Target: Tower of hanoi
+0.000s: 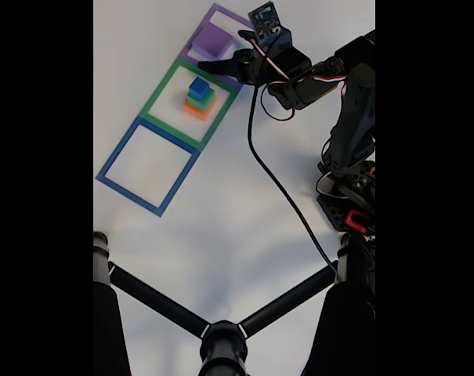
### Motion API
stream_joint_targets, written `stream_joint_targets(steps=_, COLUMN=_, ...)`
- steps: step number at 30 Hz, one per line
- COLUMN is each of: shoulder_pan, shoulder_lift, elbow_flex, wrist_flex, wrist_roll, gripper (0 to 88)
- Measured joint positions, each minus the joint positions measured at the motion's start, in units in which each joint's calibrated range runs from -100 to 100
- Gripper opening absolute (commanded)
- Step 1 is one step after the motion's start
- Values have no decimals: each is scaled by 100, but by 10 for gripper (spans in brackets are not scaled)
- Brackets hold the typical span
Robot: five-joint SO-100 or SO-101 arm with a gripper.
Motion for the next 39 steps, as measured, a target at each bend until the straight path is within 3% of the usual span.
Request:
stream_joint_targets(steps=17, shoulder_pan=-165, shoulder_lift=470, elbow_flex=-542, wrist_flex=-16, wrist_roll=0, gripper=409)
stream_joint_targets(steps=39, shoulder_pan=-262, shoulder_lift=638, elbow_flex=-774, wrist_flex=-32, wrist_roll=0, gripper=312)
